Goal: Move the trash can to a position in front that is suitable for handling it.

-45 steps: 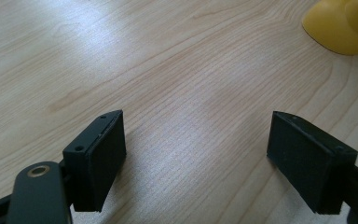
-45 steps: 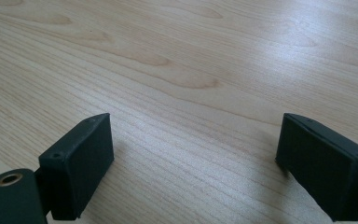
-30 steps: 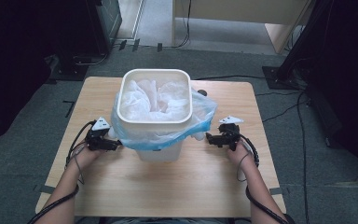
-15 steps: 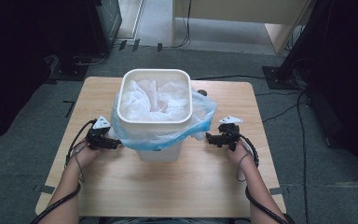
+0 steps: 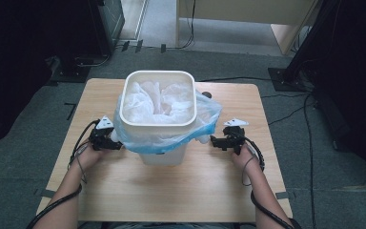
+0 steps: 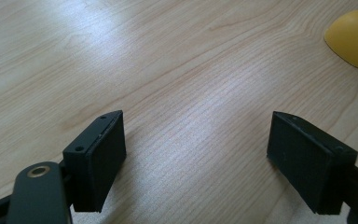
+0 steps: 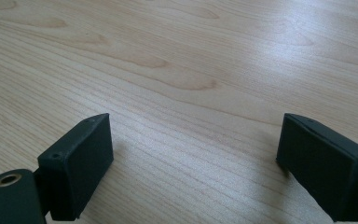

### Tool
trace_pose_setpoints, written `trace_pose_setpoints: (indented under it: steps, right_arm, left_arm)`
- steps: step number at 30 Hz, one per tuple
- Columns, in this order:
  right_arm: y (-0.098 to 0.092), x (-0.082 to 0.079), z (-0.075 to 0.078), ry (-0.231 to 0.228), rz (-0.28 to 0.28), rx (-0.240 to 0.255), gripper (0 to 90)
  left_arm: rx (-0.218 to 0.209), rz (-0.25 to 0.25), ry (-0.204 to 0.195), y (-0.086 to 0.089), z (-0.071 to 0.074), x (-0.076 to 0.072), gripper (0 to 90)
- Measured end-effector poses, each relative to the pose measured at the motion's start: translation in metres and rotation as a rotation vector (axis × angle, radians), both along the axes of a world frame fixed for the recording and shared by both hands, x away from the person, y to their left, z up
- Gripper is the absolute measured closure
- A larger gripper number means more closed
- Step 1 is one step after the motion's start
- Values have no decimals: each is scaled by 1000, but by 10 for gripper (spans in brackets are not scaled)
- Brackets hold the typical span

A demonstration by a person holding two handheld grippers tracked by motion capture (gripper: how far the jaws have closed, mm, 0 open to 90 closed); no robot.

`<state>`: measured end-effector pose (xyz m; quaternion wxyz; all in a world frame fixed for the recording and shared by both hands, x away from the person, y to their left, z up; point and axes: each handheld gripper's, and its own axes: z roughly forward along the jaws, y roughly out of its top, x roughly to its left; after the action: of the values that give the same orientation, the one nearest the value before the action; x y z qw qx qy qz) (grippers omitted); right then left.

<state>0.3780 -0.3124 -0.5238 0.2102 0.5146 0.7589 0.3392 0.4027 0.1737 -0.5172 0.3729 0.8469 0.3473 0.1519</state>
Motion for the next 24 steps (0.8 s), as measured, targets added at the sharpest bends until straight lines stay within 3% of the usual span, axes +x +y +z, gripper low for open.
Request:
trace_pose_setpoints:
  steps: [5,11,18,21,24]
  right_arm:
    - [0,0,0,0,0,0,107]
    - [0,0,0,0,0,0,107]
    - [0,0,0,0,0,0,107]
    - [0,0,0,0,0,0,107]
    - [0,0,0,0,0,0,107]
  left_arm:
    - [-2,-2,8,0,1,-1,191]
    - [0,9,42,1,6,0,190]
    - [1,-13,94,3,15,-2,190]
    - [-12,-7,98,4,18,-1,189]
    - [-36,1,99,6,20,0,93]
